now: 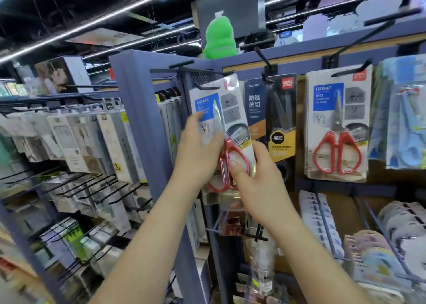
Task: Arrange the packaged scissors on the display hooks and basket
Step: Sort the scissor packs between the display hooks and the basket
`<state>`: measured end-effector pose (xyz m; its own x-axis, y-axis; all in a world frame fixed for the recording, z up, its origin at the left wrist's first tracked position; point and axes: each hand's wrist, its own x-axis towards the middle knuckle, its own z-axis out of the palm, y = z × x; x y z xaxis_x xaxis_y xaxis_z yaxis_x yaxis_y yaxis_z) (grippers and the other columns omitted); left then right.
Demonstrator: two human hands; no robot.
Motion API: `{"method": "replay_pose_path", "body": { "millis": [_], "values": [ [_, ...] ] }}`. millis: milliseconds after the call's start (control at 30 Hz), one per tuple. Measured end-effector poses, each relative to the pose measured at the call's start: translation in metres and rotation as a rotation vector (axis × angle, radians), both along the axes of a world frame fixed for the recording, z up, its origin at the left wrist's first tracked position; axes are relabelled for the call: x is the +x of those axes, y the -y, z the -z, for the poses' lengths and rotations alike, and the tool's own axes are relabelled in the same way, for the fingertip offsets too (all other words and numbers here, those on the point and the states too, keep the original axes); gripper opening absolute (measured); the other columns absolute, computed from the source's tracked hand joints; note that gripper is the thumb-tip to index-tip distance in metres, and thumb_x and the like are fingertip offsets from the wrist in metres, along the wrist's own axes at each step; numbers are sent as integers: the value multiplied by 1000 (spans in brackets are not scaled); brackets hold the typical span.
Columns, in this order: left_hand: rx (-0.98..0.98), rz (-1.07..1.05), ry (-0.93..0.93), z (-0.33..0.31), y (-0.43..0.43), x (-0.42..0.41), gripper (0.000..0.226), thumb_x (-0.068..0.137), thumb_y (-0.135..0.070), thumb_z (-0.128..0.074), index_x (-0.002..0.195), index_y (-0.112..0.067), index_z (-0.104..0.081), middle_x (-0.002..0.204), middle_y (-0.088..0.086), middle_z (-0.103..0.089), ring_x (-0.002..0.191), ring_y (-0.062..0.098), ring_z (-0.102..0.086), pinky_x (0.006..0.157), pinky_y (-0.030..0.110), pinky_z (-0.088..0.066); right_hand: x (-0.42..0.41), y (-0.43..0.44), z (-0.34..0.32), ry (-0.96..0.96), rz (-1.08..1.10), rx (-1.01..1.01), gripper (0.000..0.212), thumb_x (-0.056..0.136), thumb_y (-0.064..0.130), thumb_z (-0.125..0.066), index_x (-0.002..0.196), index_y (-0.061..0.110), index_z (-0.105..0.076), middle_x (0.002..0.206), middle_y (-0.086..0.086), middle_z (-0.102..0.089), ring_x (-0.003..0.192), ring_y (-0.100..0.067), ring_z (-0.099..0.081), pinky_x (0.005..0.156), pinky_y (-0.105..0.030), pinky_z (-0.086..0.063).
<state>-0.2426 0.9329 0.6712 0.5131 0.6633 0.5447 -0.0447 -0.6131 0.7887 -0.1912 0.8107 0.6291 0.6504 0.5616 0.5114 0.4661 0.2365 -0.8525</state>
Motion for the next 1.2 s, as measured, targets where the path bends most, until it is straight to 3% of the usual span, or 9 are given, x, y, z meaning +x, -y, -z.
{"method": "replay_pose_path", "body": {
  "millis": [100,167,333,433,600,700,800,1033,1200],
  "values": [
    [-17,-26,-15,15,-5,3,58,95,-24,-59,146,-37,-34,142,-9,-42,125,9,-47,108,32,-39,7,-10,10,141,67,-184,59,98,25,-53,148,34,-23,117,3,-66,97,-10,-66,82,-33,-56],
    [51,-92,-55,14,-11,12,60,98,-18,-54,150,-35,-29,135,-9,-34,118,3,-39,99,16,-30,9,-10,16,212,87,-300,62,95,26,-57,148,34,-25,118,5,-63,103,-16,-65,89,-37,-53],
    [145,-179,-107,30,-29,44,68,97,-14,-56,154,-33,-23,146,2,-36,133,18,-38,106,24,-27,16,5,32,238,217,-367,41,96,24,-56,137,30,-52,110,10,-58,97,-6,-59,88,-29,-52],
    [153,-244,-69,38,-32,53,63,98,-16,-56,152,-31,-28,147,1,-37,134,17,-38,101,18,-24,20,21,39,146,204,-290,27,96,18,-58,118,30,-65,94,15,-65,79,-3,-62,75,-26,-54],
    [208,-249,-1,49,-24,36,51,98,-18,-56,146,-28,-41,154,3,-31,142,17,-30,112,23,-21,22,62,54,8,175,-245,26,94,10,-61,99,34,-70,82,7,-71,73,-14,-70,65,-35,-58],
    [295,-130,164,66,-1,16,40,95,-10,-58,134,-19,-57,142,2,-46,133,15,-44,111,32,-38,22,90,60,-37,206,-223,29,94,6,-59,94,32,-70,76,3,-71,66,-12,-71,58,-27,-55],
    [312,108,183,93,36,3,25,95,-9,-59,116,-20,-68,113,-7,-65,104,2,-61,87,19,-51,20,117,65,-67,261,-276,27,95,6,-58,95,31,-70,76,0,-72,65,-13,-71,59,-35,-58],
    [407,526,-126,176,124,-4,22,85,-9,-63,102,-14,-76,94,-16,-66,86,-7,-60,79,1,-42,13,202,99,40,247,-708,12,96,31,-58,99,37,-68,90,5,-73,77,-19,-70,75,-45,-57],
    [543,729,-433,254,178,-8,20,83,-14,-62,97,-18,-76,91,-8,-71,84,6,-60,75,13,-44,9,291,158,34,348,-1059,20,98,30,-56,114,29,-68,77,11,-67,64,6,-60,66,-23,-49]
  ]
}}
